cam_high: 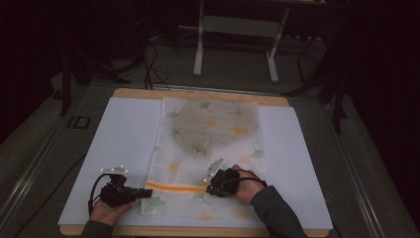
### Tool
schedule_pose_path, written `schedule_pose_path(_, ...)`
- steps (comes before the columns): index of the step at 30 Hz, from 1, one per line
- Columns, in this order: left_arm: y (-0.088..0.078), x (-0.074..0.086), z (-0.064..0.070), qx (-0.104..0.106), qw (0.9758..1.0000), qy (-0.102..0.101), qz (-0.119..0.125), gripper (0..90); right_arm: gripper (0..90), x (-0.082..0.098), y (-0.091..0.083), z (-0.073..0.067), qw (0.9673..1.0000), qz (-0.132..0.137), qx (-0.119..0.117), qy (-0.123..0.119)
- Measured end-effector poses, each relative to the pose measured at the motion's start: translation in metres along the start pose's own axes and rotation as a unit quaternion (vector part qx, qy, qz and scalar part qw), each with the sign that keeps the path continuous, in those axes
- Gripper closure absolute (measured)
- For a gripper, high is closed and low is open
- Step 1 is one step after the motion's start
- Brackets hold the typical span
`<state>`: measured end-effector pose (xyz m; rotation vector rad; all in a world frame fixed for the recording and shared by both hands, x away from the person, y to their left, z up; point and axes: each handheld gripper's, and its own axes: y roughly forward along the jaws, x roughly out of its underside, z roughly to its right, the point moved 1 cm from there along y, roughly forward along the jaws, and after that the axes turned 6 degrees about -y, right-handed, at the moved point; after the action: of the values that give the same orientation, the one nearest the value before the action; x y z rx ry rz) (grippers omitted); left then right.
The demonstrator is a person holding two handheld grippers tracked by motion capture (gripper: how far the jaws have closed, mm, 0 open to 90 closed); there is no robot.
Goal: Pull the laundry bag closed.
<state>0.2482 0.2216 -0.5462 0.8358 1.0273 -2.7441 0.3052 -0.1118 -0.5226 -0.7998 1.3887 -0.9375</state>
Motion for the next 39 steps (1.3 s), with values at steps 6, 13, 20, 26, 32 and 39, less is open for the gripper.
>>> schedule_pose_path(6, 0.0, 0.0, 0.0, 0.0, 1.0, 0.0, 0.0, 88.3, 84.8, 0.005, -0.003, 0.001, 1.0, -0.005, 0.004, 0.001)
schedule_pose_path(13, 0.0, 0.0, 0.0, -0.001, 1.0, 0.001, 0.0, 88.3, 84.8, 0.011, -0.006, 0.001, 1.0, -0.003, 0.005, 0.007)
schedule_pose_path(20, 0.0, 0.0, 0.0, 0.0, 1.0, 0.0, 0.0, 88.3, 84.8, 0.015, -0.008, 0.001, 0.9999, -0.003, 0.009, 0.009)
schedule_pose_path(26, 0.0, 0.0, 0.0, 0.0, 1.0, 0.001, 0.0, 88.3, 84.8, 0.017, -0.009, 0.001, 0.9999, -0.008, 0.009, 0.008)
schedule_pose_path(32, 0.0, 0.0, 0.0, -0.001, 1.0, 0.001, 0.0, 88.3, 84.8, 0.02, -0.011, 0.002, 0.9999, -0.008, 0.009, 0.01)
schedule_pose_path(39, 0.0, 0.0, 0.0, -0.001, 1.0, 0.0, 0.0, 88.3, 84.8, 0.024, -0.013, 0.002, 0.9998, -0.011, 0.012, 0.013)
